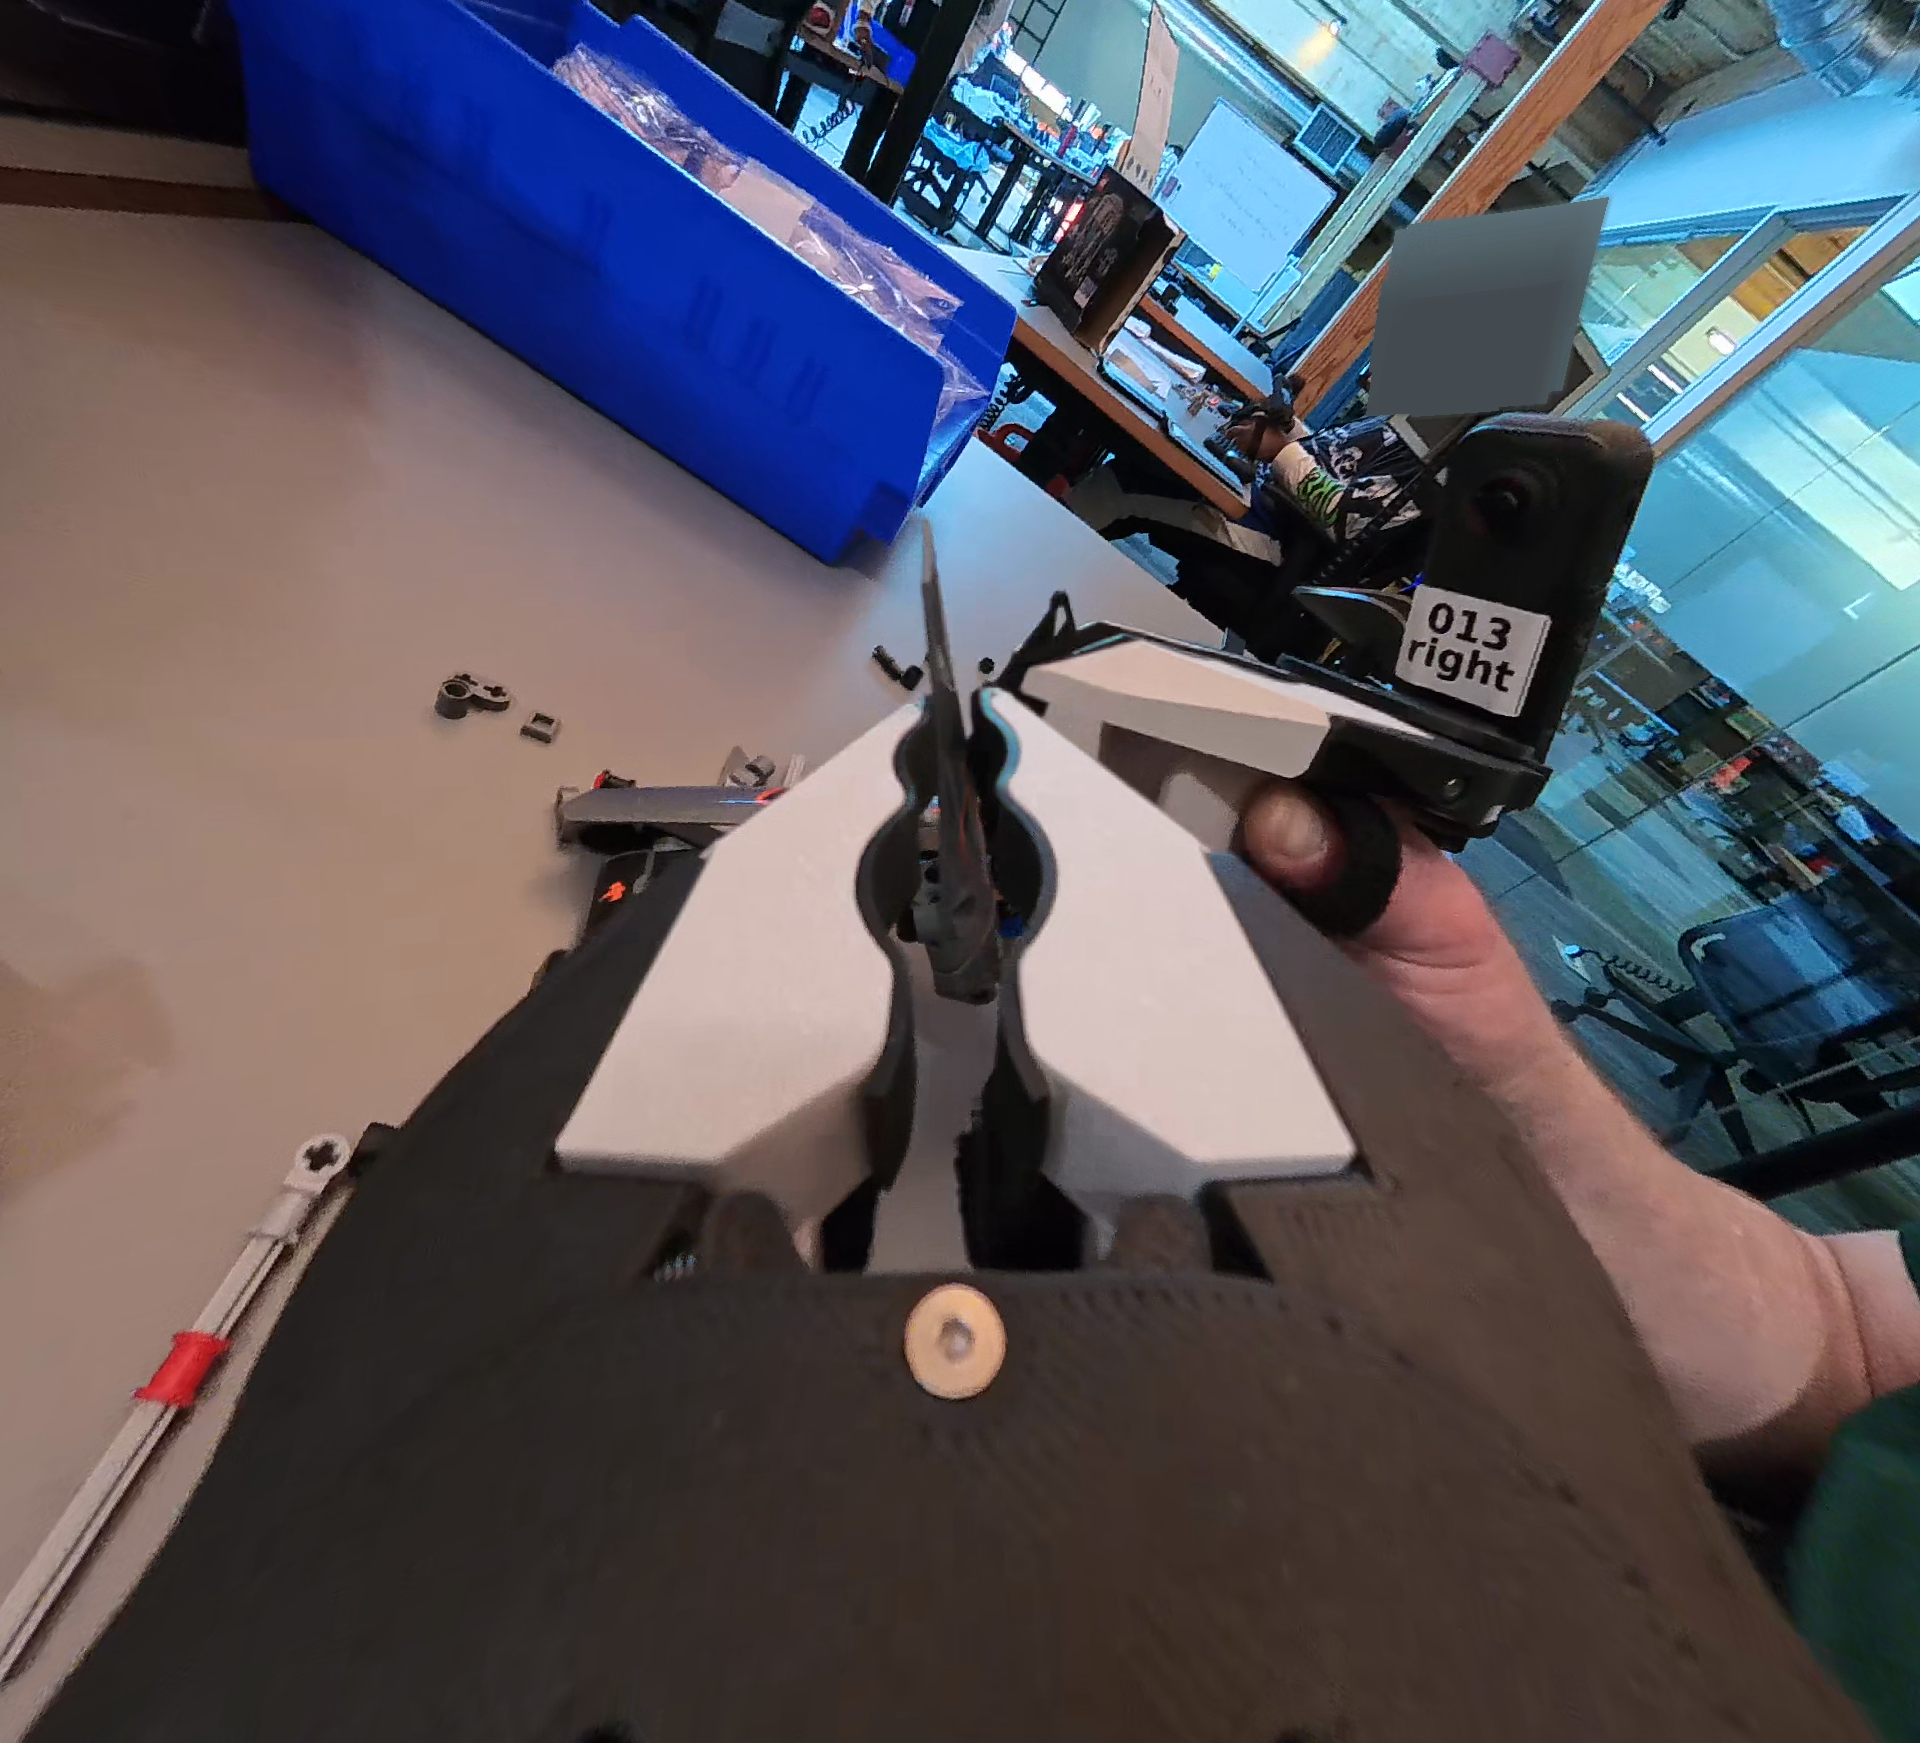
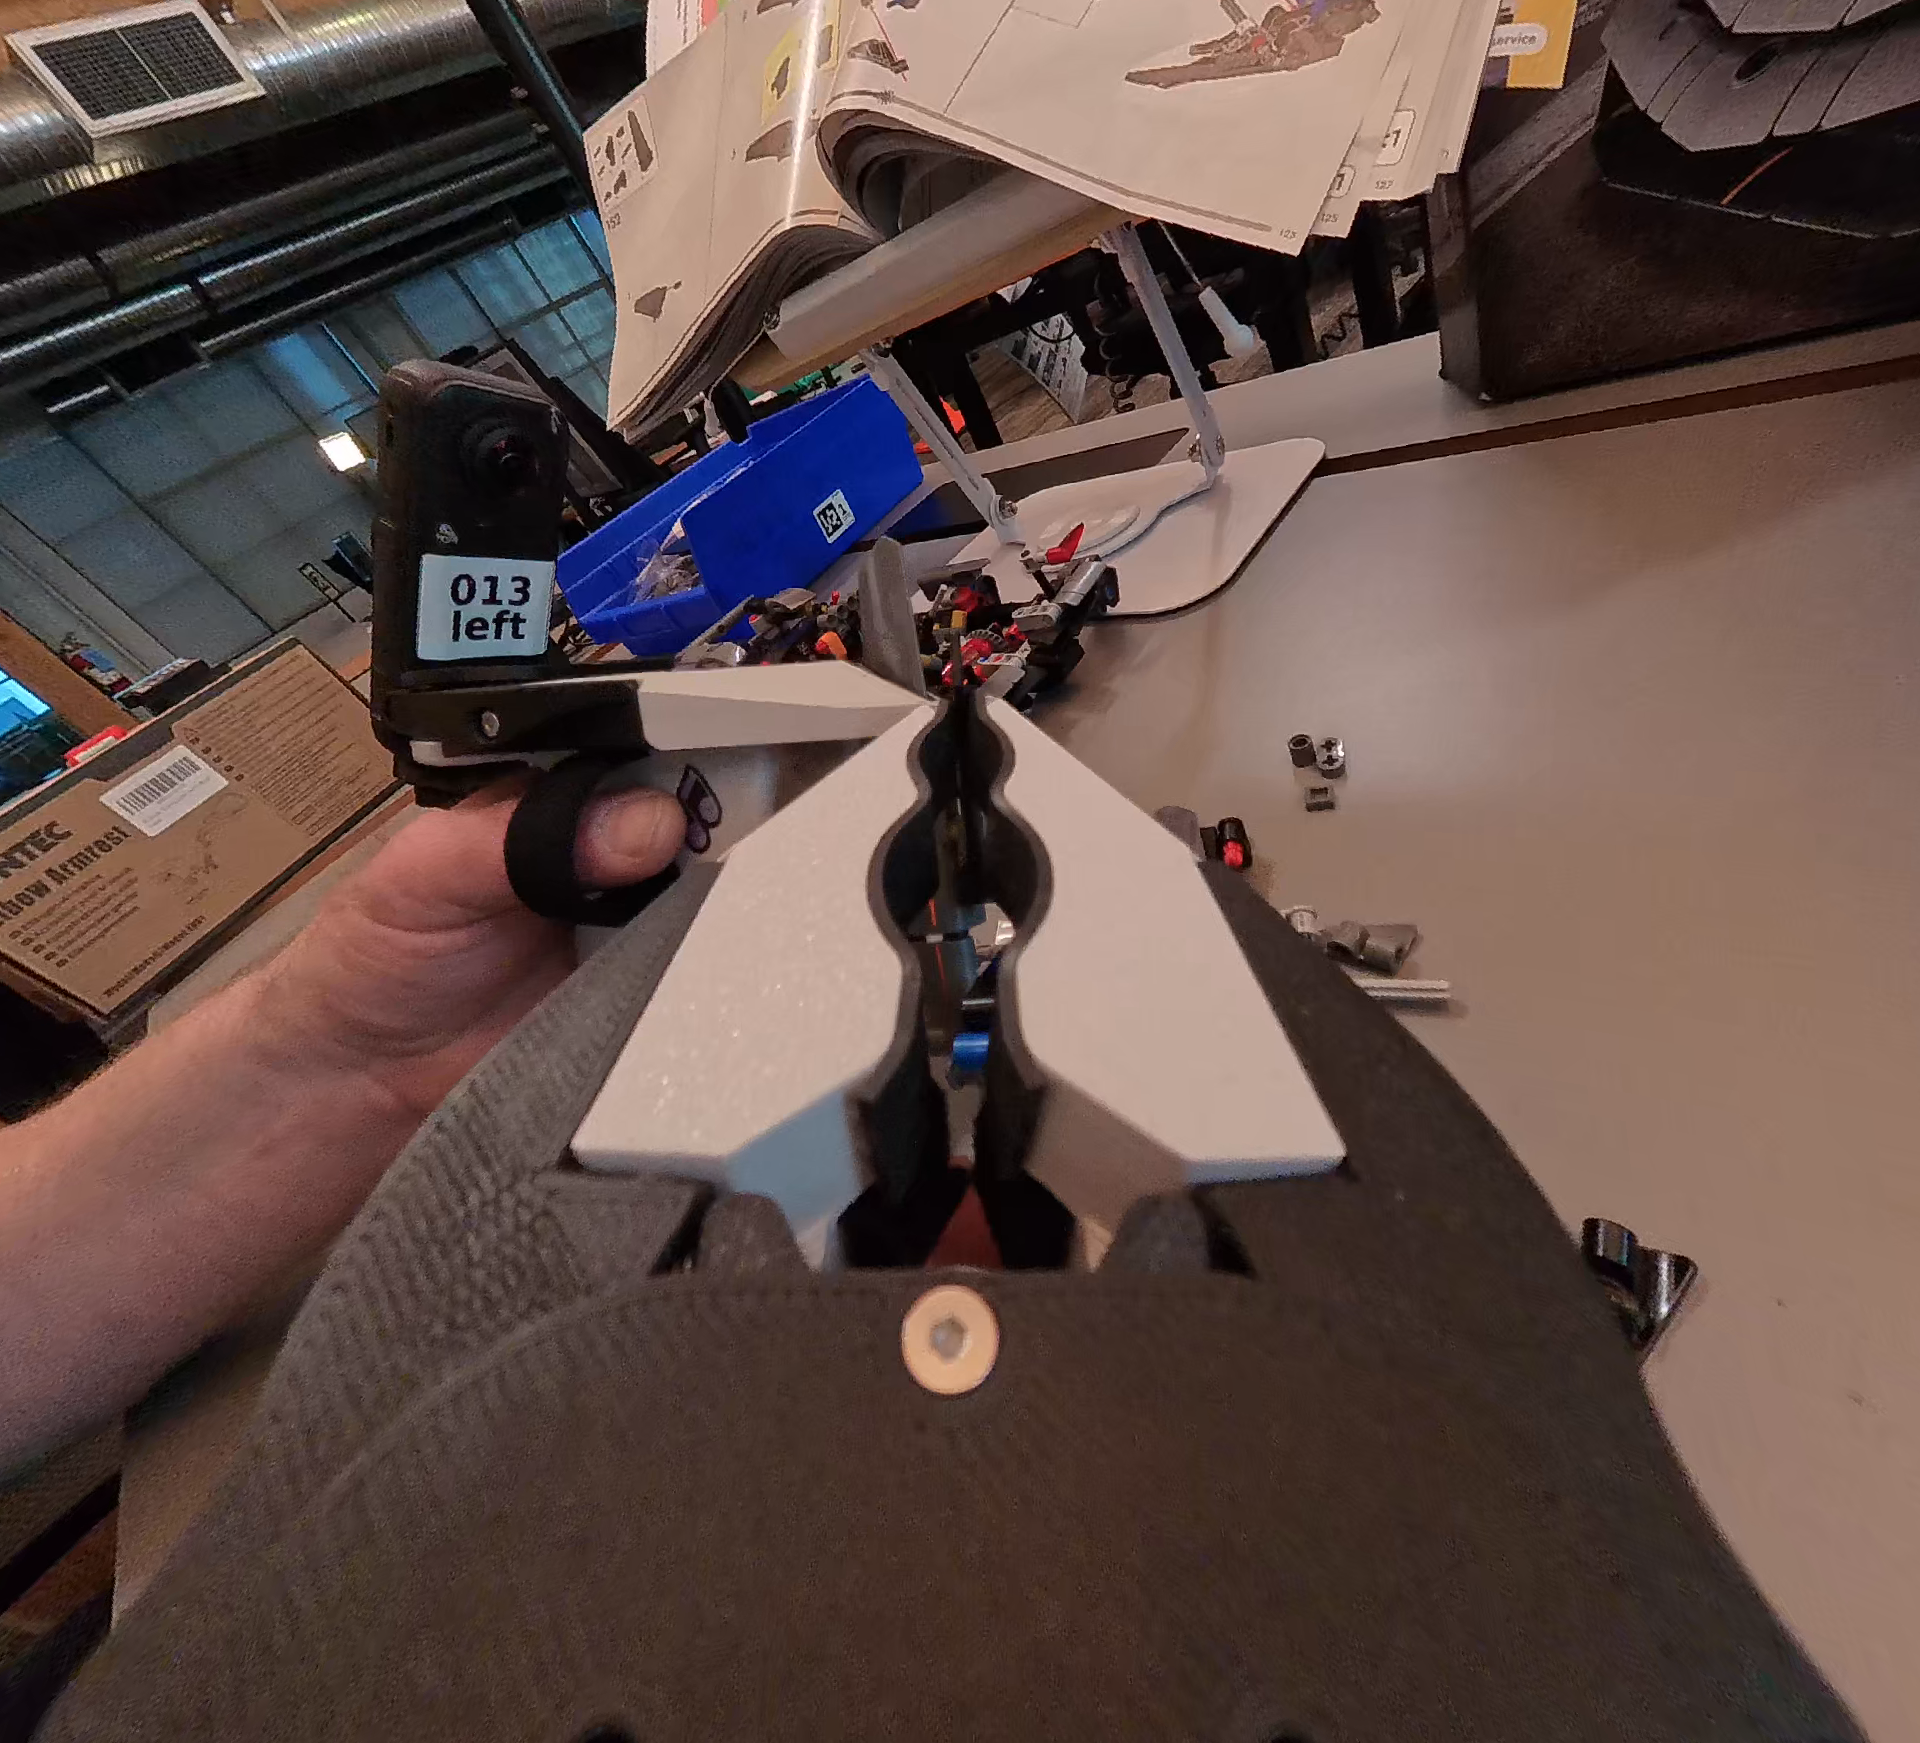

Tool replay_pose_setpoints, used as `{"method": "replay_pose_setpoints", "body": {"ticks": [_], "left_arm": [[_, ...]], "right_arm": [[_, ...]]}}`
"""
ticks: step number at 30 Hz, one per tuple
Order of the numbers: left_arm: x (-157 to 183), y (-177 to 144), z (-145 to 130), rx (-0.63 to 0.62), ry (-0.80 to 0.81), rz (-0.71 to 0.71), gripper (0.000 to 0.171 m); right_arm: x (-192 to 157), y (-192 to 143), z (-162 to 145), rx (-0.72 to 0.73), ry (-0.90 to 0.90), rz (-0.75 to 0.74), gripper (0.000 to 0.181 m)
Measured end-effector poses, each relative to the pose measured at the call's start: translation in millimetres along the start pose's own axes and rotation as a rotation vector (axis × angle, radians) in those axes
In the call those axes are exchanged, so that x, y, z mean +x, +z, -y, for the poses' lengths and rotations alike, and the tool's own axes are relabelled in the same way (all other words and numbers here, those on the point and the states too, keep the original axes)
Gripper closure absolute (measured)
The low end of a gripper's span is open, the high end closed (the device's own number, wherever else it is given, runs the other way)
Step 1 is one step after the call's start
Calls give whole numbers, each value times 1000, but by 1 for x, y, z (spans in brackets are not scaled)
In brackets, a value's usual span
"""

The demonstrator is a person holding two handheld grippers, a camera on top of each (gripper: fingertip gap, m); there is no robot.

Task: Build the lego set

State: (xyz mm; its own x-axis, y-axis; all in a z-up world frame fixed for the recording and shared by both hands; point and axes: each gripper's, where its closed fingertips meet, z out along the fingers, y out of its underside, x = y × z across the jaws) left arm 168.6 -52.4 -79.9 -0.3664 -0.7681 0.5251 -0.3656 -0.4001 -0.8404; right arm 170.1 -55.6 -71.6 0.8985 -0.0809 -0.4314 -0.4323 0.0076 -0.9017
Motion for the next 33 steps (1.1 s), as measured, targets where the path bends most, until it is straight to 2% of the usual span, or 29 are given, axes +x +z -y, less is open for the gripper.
{"method": "replay_pose_setpoints", "body": {"ticks": [24,33], "left_arm": [[3,5,-6,-43,57,21,171],[3,7,-10,-40,31,9,171]], "right_arm": [[0,0,3,19,3,3,181],[2,0,2,17,26,16,181]]}}
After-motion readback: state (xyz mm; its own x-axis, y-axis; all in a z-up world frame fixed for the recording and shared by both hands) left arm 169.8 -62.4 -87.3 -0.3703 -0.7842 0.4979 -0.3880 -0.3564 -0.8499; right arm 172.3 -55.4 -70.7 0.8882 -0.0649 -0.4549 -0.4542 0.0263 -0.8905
